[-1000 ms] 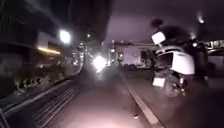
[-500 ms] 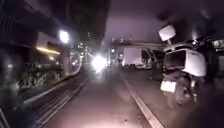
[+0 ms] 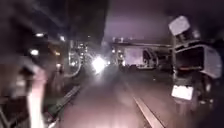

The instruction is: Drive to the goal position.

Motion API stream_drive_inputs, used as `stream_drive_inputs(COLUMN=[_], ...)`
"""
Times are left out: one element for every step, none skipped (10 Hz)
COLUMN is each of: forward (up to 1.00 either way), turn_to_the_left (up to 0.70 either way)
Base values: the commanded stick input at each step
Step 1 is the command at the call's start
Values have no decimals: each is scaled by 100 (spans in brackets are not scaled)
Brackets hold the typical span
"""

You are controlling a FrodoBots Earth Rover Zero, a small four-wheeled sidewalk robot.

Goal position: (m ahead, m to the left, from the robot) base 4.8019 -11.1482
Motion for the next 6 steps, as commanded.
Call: stream_drive_inputs(forward=[45,45,45,45,45,45], turn_to_the_left=[-27,-27,-27,-22,0,0])
